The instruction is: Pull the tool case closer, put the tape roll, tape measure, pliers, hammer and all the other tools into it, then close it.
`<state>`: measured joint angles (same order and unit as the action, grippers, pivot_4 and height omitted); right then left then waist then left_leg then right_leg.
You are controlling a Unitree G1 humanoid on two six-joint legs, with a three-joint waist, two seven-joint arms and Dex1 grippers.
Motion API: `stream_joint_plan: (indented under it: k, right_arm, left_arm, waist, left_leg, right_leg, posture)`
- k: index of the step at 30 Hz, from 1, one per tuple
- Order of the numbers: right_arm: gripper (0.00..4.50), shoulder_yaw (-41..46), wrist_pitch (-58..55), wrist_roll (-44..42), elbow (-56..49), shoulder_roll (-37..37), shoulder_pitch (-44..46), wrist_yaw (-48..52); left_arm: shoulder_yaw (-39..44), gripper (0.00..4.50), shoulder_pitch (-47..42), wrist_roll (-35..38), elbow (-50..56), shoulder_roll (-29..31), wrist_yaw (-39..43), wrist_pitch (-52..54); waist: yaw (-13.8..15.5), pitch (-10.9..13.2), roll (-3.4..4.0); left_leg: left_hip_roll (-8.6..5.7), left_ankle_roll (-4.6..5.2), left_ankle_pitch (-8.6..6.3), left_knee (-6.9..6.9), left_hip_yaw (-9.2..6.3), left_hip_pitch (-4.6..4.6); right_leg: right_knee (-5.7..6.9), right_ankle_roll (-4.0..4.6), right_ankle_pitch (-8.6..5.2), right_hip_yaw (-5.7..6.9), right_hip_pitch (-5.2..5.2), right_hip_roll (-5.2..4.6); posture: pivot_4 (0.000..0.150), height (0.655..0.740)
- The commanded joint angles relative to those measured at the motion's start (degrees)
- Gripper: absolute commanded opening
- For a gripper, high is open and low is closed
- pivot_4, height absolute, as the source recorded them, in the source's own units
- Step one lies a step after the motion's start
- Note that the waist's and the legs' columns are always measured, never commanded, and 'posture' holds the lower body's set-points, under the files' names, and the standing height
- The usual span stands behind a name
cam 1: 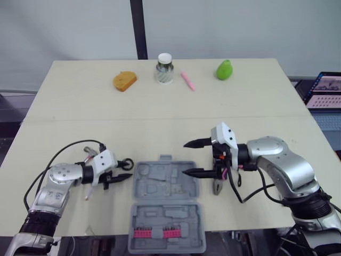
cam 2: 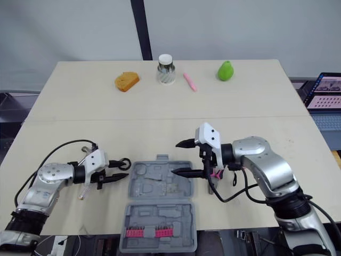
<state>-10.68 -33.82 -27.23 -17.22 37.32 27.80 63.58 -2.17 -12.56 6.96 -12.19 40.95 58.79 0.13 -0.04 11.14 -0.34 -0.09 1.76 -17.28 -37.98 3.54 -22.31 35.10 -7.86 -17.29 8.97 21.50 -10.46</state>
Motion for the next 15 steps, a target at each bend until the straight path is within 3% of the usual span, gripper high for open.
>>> stream_joint_plan:
  k: [1,15]
  right_arm:
    - [4.5,0.5,0.0,-1.2,-2.8,-0.5,-0.3,-0.5]
    - [4.5,0.6,-0.3,-1.3,-2.9,-1.1,-0.6,-0.9]
  left_arm:
    - [-0.1,2.16,-0.4,-0.6,-0.6,0.5,-0.1,-0.5]
    - [-0.9,2.16,-1.9,-1.7,-2.0,0.2,-0.6,-0.3]
  waist:
    - [0.0,0.0,0.0]
    - [0.0,0.0,0.0]
  left_leg:
    - [0.0,0.0,0.0,0.0,0.0,0.0]
    - [0.0,0.0,0.0,0.0,0.0,0.0]
  right_leg:
    - [0.0,0.0,0.0,0.0,0.0,0.0]
    - [0.0,0.0,0.0,-0.01,0.0,0.0]
  posture:
    - [0.15,0.74]
    - [0.15,0.74]
